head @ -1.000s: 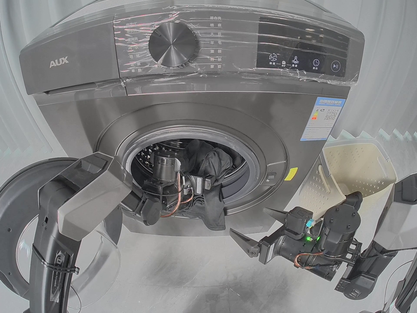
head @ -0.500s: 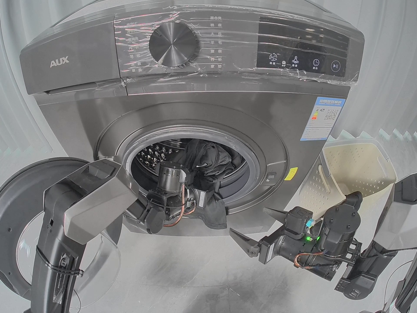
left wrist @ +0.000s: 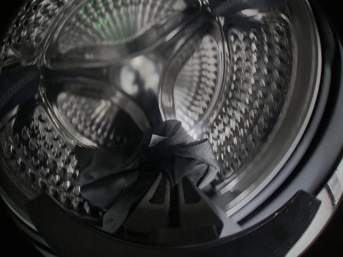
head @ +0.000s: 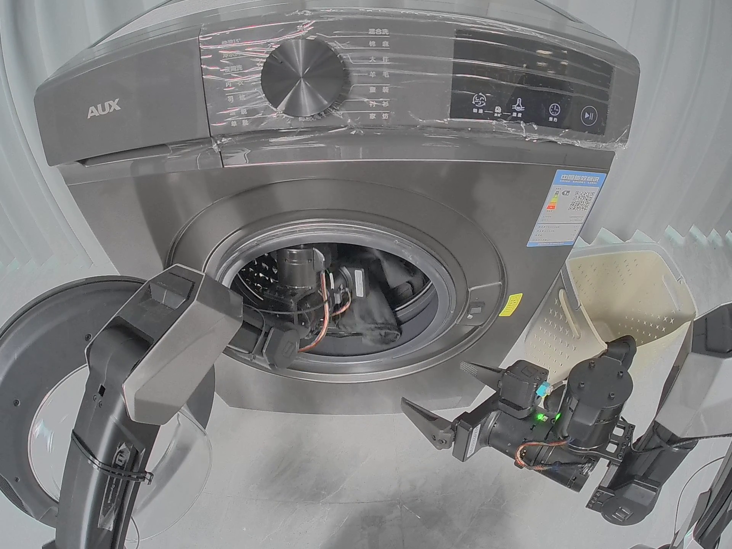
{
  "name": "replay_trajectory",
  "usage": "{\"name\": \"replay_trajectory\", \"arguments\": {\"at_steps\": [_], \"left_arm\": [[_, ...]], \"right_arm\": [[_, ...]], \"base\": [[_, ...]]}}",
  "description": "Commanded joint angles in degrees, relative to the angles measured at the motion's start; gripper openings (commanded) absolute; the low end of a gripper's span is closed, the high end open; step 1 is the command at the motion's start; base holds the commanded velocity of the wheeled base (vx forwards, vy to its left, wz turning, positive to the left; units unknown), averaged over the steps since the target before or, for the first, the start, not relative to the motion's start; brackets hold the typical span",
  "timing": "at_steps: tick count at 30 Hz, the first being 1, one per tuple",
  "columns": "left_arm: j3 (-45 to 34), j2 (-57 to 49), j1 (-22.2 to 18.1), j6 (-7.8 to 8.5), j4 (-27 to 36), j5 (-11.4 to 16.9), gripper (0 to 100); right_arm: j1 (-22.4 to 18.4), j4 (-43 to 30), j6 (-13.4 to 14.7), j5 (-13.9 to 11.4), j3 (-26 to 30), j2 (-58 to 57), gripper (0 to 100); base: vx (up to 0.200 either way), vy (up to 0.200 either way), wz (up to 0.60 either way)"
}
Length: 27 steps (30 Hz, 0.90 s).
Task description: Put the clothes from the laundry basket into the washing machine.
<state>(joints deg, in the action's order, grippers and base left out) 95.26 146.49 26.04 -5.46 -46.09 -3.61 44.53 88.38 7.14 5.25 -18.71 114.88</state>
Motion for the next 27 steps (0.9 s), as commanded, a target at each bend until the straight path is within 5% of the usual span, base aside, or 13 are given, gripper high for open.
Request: {"name": "replay_trajectory", "arguments": {"at_steps": [1, 10, 11, 22, 27], "left_arm": [[14.9, 6.4, -2.2, -1.66, -1.2, -3.1, 0], [19.3, 10.0, -2.6, -1.75, -1.9, -3.9, 0], [19.3, 10.0, -2.6, -1.75, -1.9, -3.9, 100], [19.3, 9.7, -2.0, -3.59, -2.8, -4.0, 100], [1.9, 2.8, 2.0, -3.42, -6.6, -3.8, 100]], "right_arm": [[0.1, 0.0, 0.0, 0.0, 0.0, 0.0, 100], [0.2, 0.0, 0.1, 0.0, 0.0, 0.1, 100], [0.2, 0.0, 0.1, 0.0, 0.0, 0.1, 100], [0.2, 0.0, 0.1, -0.1, 0.4, 0.1, 100], [-0.1, 0.0, 0.1, -0.1, 0.6, 0.1, 100]], "base": [[0.000, 0.000, 0.00], [0.000, 0.000, 0.00], [0.000, 0.000, 0.00], [0.000, 0.000, 0.00], [0.000, 0.000, 0.00]]}}
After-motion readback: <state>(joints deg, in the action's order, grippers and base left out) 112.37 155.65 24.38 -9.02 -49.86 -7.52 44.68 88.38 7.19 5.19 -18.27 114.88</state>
